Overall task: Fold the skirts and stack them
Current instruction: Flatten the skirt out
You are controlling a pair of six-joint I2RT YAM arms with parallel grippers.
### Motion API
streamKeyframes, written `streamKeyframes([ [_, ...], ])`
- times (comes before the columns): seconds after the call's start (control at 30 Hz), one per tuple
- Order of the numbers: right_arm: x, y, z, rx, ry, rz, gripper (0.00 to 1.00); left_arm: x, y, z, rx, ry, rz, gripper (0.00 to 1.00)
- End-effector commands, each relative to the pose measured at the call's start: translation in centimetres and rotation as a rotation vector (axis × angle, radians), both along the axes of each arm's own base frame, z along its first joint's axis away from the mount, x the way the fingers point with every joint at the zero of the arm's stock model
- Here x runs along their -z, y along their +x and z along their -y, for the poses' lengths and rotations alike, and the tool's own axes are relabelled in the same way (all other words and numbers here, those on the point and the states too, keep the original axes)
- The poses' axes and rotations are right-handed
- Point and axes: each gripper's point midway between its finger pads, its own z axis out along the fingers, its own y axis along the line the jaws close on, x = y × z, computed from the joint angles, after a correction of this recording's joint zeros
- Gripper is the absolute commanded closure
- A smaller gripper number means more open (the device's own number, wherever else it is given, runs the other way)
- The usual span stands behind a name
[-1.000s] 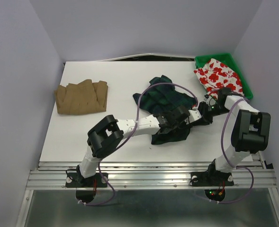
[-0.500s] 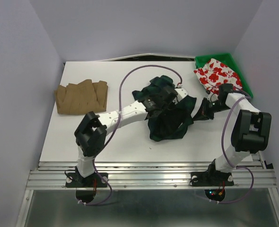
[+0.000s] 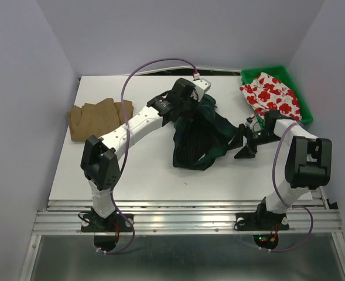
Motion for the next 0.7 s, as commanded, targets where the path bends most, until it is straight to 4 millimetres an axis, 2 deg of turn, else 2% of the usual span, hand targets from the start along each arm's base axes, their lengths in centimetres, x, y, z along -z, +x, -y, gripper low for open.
streamKeyframes([
  [0.0, -1.1, -1.2, -3.2, -0.079, 0.134, -0.012, 0.22, -2.2, 0.1, 1.7, 0.027, -0.103, -0.021, 1.0],
  [0.1, -2.9, -0.9, -5.8, -0.123, 0.208, 0.031, 0.21, -2.5, 0.8, 1.4, 0.012, -0.117, -0.023, 1.0],
  [0.17, -3.3, -1.4, -7.4, -0.155, 0.223, 0.033, 0.21, -2.7, 1.1, 1.4, 0.007, -0.126, -0.022, 1.0],
  [0.2, -3.1, -0.9, -8.0, -0.145, 0.217, 0.044, 0.2, -2.7, 1.2, 1.3, 0.006, -0.128, -0.024, 1.0],
  [0.3, -1.7, -0.6, -9.2, -0.152, 0.174, 0.03, 0.23, -2.7, 1.2, 1.5, 0.011, -0.137, -0.031, 1.0],
  [0.33, -0.4, 0.1, -9.0, -0.142, 0.145, 0.025, 0.28, -2.8, 1.2, 1.4, 0.009, -0.138, -0.028, 1.0],
  [0.4, 0.5, 0.4, -9.3, -0.147, 0.13, 0.007, 0.32, -3.0, 1.6, 0.9, -0.003, -0.139, -0.025, 1.0],
  [0.47, 1.3, 1.5, -8.8, -0.14, 0.071, 0.02, 0.52, -3.5, 1.8, 0.2, -0.016, -0.145, -0.017, 1.0],
  [0.57, 0.9, 3.9, -7.4, -0.093, -0.053, 0.103, 0.91, -4.4, 2.8, -1.8, -0.055, -0.156, -0.002, 1.0],
  [0.6, 0.6, 4.5, -7.1, -0.076, -0.081, 0.123, 0.98, -4.7, 2.9, -2.3, -0.062, -0.163, 0.002, 1.0],
  [0.63, 0.8, 5.6, -5.4, -0.027, -0.161, 0.148, 0.99, -4.4, 3.2, -3.2, -0.078, -0.159, -0.004, 1.0],
  [0.67, -0.2, 6.7, -4.7, -0.012, -0.19, 0.196, 0.99, -4.9, 3.1, -3.8, -0.078, -0.17, 0.0, 1.0],
])
